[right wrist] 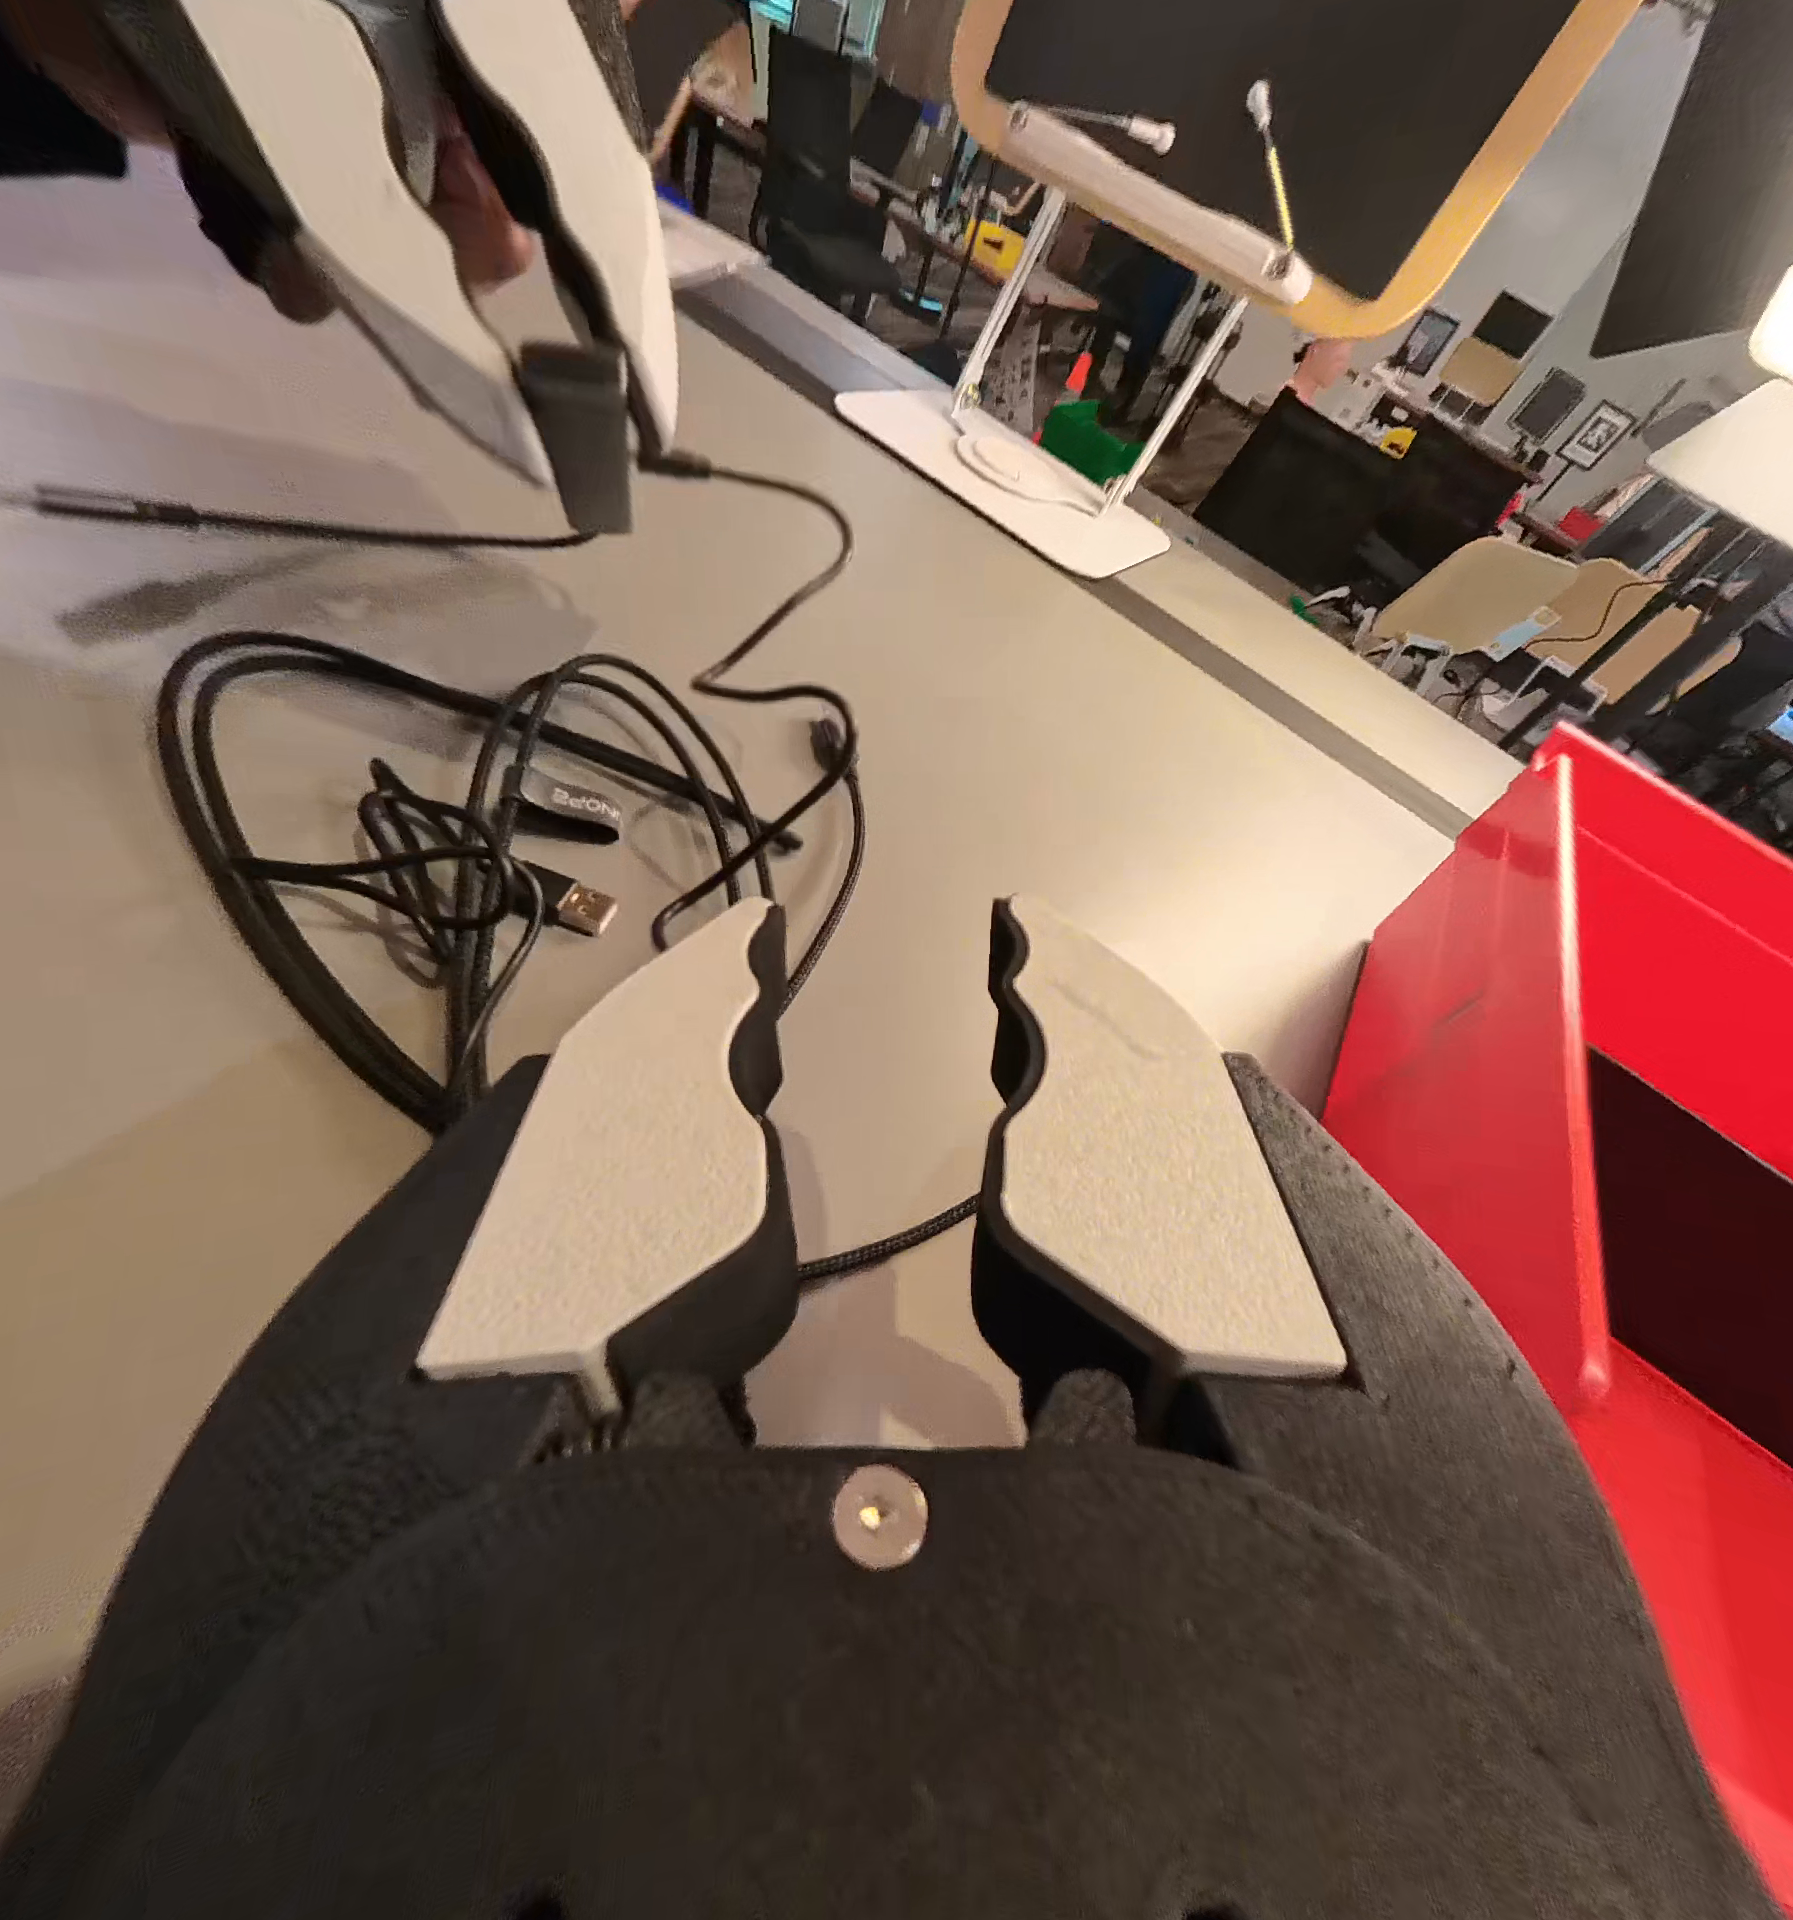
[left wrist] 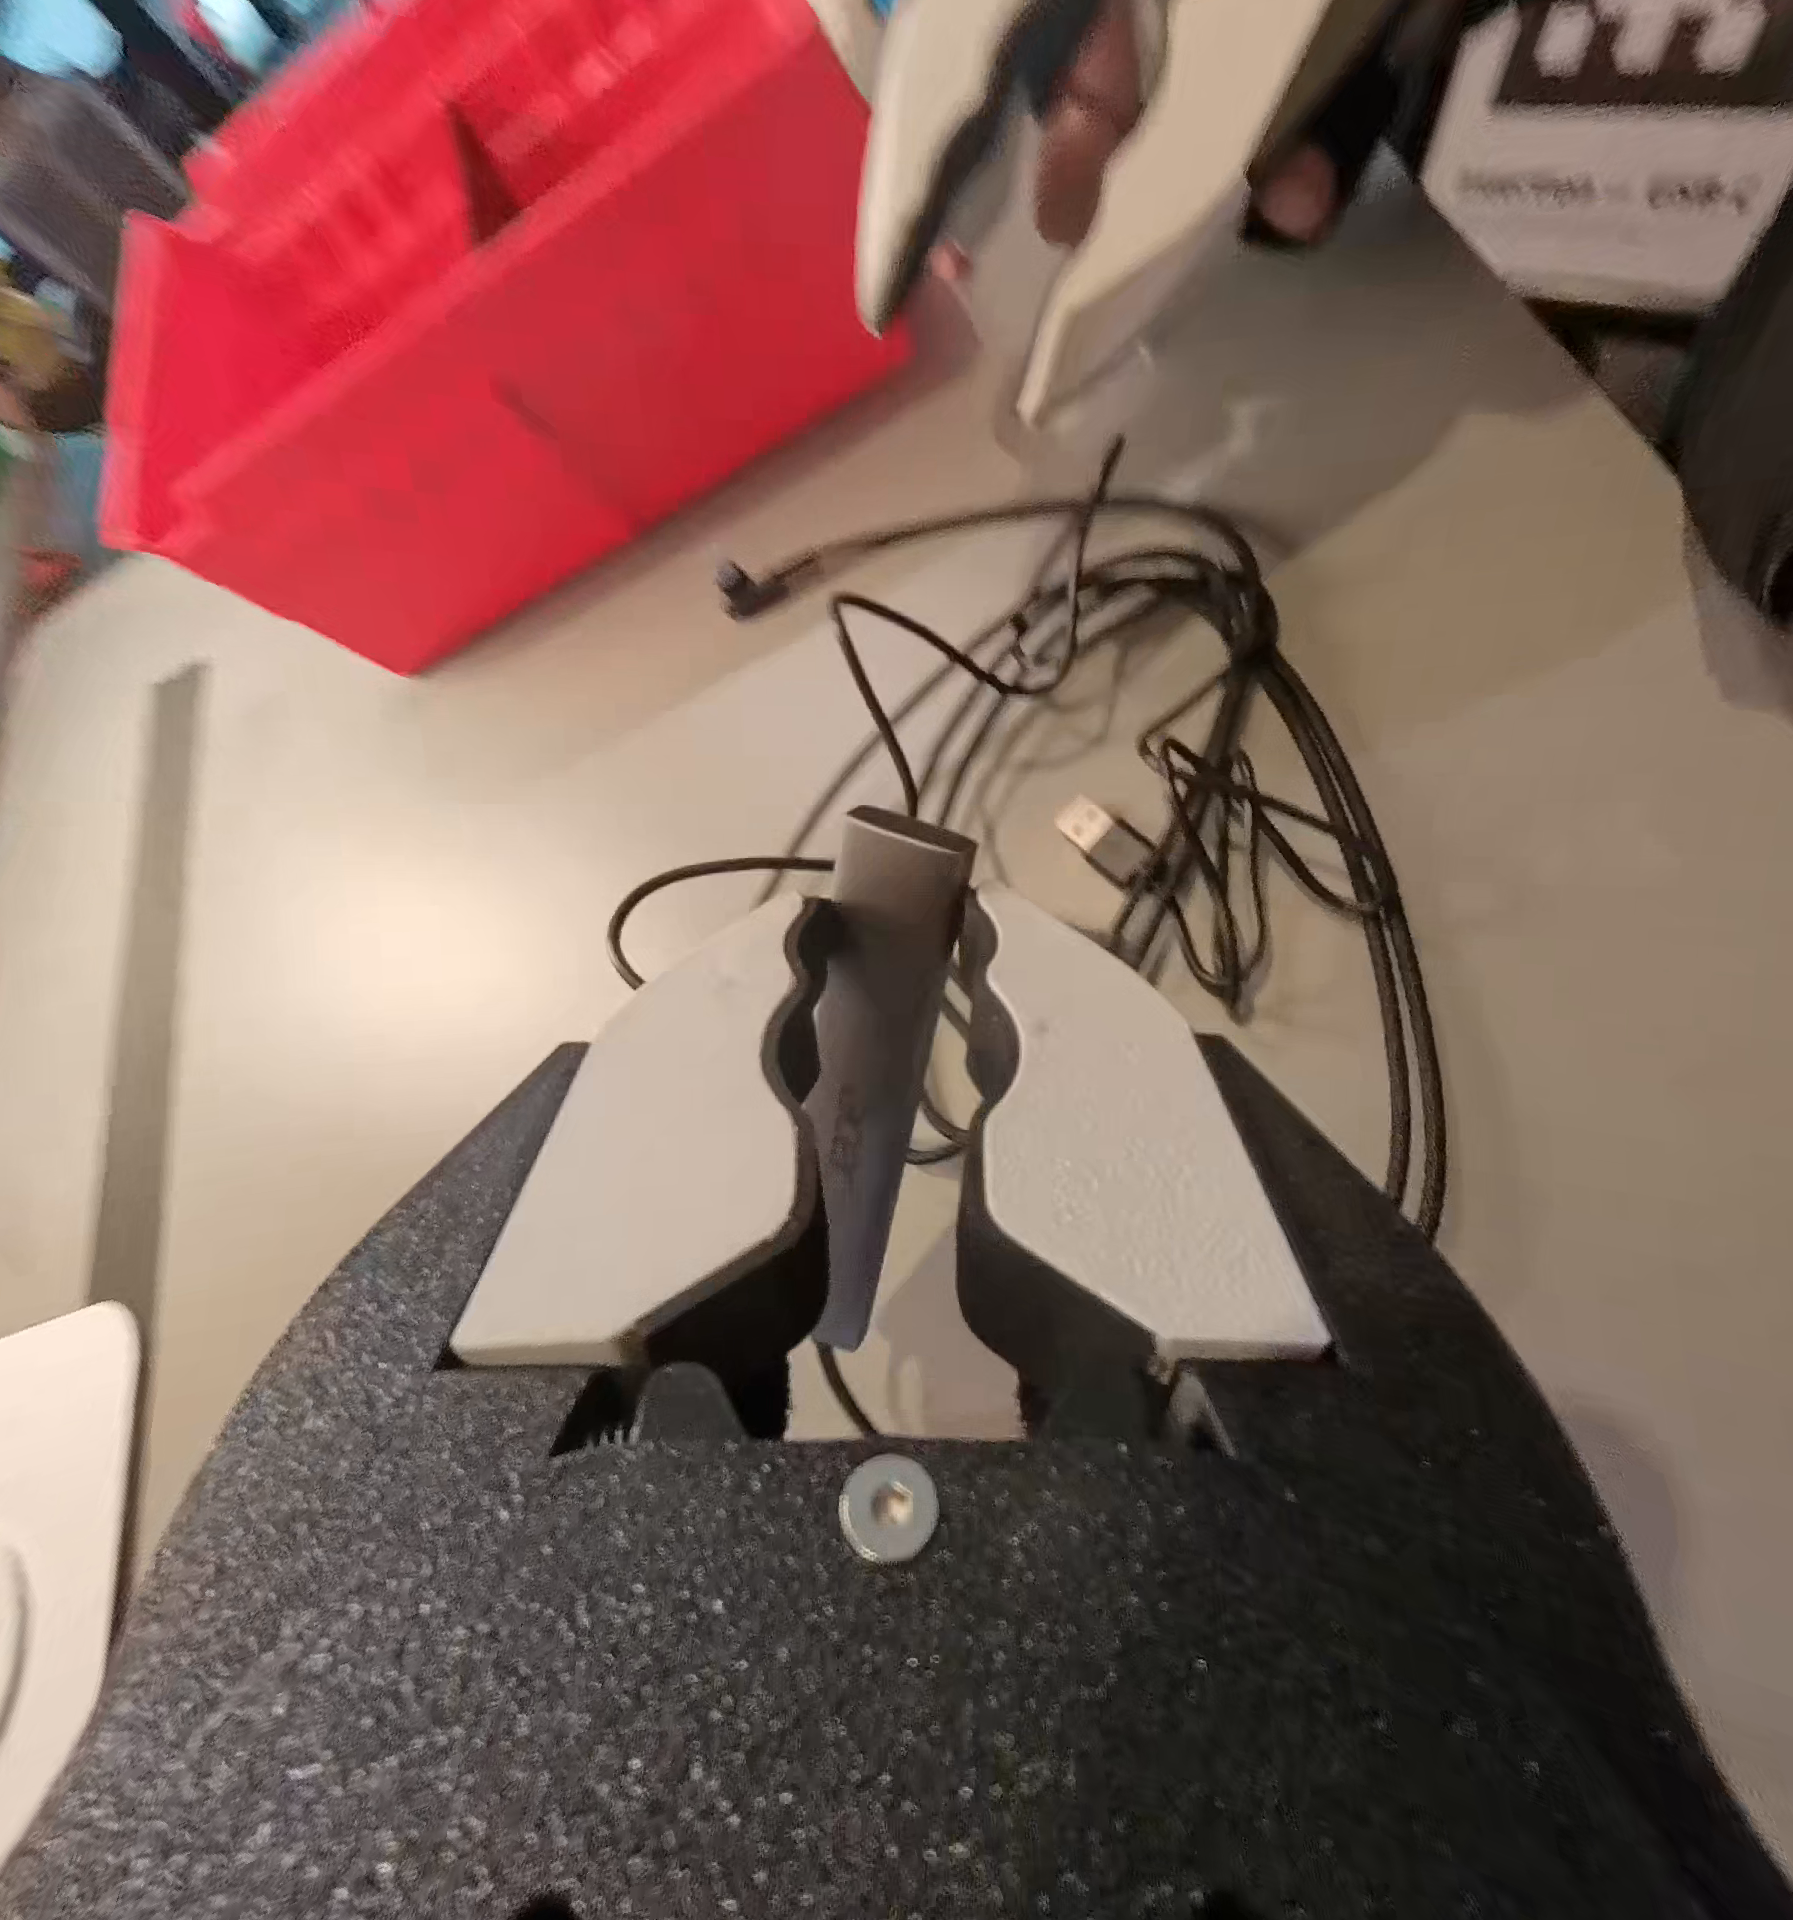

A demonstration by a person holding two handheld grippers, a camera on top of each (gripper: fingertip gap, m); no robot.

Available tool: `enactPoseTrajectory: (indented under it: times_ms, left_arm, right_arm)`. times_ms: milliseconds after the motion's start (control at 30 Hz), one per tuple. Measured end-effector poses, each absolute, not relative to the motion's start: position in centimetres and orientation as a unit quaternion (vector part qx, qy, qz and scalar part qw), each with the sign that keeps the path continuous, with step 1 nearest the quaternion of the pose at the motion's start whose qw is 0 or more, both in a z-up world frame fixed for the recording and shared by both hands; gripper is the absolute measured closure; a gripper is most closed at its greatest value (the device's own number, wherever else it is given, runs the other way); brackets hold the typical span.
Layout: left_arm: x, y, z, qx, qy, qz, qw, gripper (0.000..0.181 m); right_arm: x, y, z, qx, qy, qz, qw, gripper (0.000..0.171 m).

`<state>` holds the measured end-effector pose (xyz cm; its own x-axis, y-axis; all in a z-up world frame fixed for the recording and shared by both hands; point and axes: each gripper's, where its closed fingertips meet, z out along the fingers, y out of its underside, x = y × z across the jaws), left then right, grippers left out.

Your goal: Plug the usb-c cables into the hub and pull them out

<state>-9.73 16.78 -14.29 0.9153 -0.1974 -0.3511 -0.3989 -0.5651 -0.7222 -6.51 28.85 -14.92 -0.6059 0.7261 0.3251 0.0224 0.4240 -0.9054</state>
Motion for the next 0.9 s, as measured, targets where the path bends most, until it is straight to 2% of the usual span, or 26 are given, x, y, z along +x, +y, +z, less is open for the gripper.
enactPoseTrajectory:
  times_ms: [167,300,533,900]
  left_arm:
    - [-10.7,14.9,-6.5,-0.810,0.108,0.205,0.538,0.158]
    - [-10.4,12.3,-1.6,-0.765,0.069,0.277,0.577,0.158]
    - [-8.5,7.3,2.8,-0.726,0.004,0.338,0.599,0.158]
    - [-8.1,5.6,9.2,-0.696,-0.010,0.423,0.580,0.159]
  right_arm:
    - [-6.3,28.7,-13.9,-0.229,-0.753,0.498,0.365,0.135]
    - [-5.9,27.2,-14.4,-0.195,-0.773,0.499,0.340,0.134]
    - [-5.9,23.6,-16.9,-0.141,-0.820,0.476,0.285,0.130]
    - [-4.7,13.8,-16.2,-0.037,-0.829,0.514,0.216,0.129]
